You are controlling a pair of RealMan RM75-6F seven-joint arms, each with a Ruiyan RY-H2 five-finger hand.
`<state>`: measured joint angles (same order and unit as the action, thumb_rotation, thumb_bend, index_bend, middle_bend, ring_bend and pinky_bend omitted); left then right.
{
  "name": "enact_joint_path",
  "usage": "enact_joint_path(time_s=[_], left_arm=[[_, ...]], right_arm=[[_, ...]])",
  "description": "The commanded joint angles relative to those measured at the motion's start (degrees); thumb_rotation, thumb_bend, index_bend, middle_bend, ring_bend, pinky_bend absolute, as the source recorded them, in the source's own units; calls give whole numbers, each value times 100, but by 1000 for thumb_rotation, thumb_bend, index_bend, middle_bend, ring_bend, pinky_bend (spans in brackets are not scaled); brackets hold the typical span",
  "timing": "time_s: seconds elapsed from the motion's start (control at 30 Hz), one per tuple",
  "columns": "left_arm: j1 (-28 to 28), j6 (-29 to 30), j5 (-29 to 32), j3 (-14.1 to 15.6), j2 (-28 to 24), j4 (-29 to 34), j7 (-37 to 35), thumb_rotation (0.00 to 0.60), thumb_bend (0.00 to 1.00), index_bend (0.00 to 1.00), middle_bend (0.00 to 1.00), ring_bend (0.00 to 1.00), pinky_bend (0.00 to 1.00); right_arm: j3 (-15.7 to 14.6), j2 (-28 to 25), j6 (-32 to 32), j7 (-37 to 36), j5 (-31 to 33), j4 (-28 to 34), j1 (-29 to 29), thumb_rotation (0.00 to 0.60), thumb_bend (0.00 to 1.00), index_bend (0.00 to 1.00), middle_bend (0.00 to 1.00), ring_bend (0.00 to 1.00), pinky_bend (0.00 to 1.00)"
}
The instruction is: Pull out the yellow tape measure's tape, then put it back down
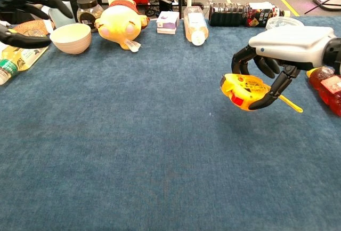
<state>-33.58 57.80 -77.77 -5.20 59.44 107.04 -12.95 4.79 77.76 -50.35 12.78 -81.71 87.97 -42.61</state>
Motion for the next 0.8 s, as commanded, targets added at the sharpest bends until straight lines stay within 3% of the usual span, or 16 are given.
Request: enact_joint_path(time_s=[0.03, 0.17, 0.4, 0.6, 0.8], left_arm=[[165, 151, -136, 93, -208, 94, -89, 492, 281, 211, 35, 0, 87], [319, 300, -285, 155, -389, 112, -225, 489, 280, 211, 36, 0, 86], [529, 491, -503, 252, -580, 66, -454, 492, 280, 211, 36, 0, 87], [665, 576, -606, 309, -647, -25, -685, 497, 280, 211, 36, 0, 80], [767, 611, -641, 345, -640, -140, -893, 496, 280, 211, 36, 0, 69]], right_arm=[[-2, 180, 101, 99, 36, -242, -87, 420, 254, 652, 677, 645, 565], [-26, 342, 141, 263, 28, -552, -143, 420, 255, 634, 659, 611, 540], [-54, 462, 264, 418, 185, -812, -171, 418, 256, 450, 508, 494, 474], [-64, 394, 405, 651, 399, -753, -200, 419, 256, 302, 385, 371, 399], [-39, 291, 381, 954, 635, -556, -185, 419, 256, 195, 335, 319, 354]])
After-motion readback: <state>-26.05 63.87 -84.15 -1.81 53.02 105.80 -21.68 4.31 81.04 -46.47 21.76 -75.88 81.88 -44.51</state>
